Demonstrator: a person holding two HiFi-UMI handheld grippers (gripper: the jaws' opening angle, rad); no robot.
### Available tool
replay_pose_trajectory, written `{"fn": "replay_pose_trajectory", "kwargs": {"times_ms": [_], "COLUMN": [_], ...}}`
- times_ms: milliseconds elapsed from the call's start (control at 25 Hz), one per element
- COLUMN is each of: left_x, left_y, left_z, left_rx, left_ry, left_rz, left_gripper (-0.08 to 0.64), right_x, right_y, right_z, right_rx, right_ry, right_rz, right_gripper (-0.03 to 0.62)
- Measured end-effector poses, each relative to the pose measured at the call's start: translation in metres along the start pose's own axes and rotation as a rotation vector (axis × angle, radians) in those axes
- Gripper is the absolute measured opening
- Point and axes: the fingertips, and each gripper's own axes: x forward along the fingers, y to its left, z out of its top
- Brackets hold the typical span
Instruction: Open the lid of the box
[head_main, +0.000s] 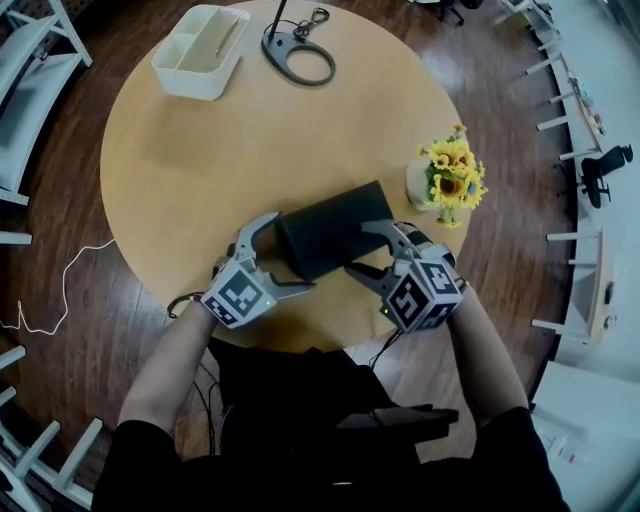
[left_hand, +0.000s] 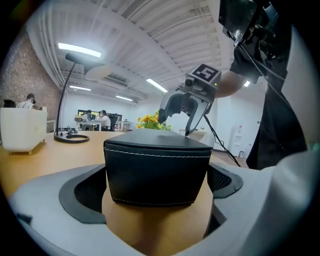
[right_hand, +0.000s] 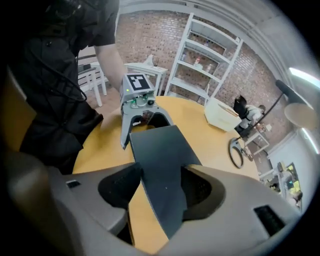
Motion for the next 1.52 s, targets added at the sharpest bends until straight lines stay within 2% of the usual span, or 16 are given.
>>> {"fn": "replay_pose_trajectory", "kwargs": {"times_ms": [120,280,600,760,1000,1240,1520], "left_x": [0.001,0.000,0.001,0.002,0.000,-0.001,0.000], "left_y": [0.001,0.002,0.001,0.002,0.004,0.007,0.004], "left_z": [-0.001,-0.001,-0.001,0.000,0.000,0.001,0.001], "left_rx": [0.023,0.023,-0.008,-0.020,-0.021,-0.055,-0.028], "left_ry": [0.000,-0.004,-0.013,-0.030,-0.033,-0.049,-0.033], "left_rz": [0.015,0.030,0.061,0.084,0.096,0.090,0.091], "left_gripper": [0.615,0.615,0.615,0.615,0.594,0.592,0.591], "right_x": [0.000,0.012,0.020,0.022,0.021,0.019,0.016], "right_y": [0.010,0.013,0.019,0.020,0.020,0.016,0.019], "right_z": [0.008,0.009,0.013,0.012,0.019,0.018,0.019], "right_rx": [-0.057,-0.164,-0.239,-0.247,-0.256,-0.270,-0.260], "right_ry": [-0.017,-0.007,0.022,-0.002,-0.018,-0.042,-0.054], "right_rz": [0.084,0.119,0.213,0.260,0.243,0.243,0.236], "right_gripper": [0.258,0.258,0.258,0.256,0.249,0.247,0.236]}}
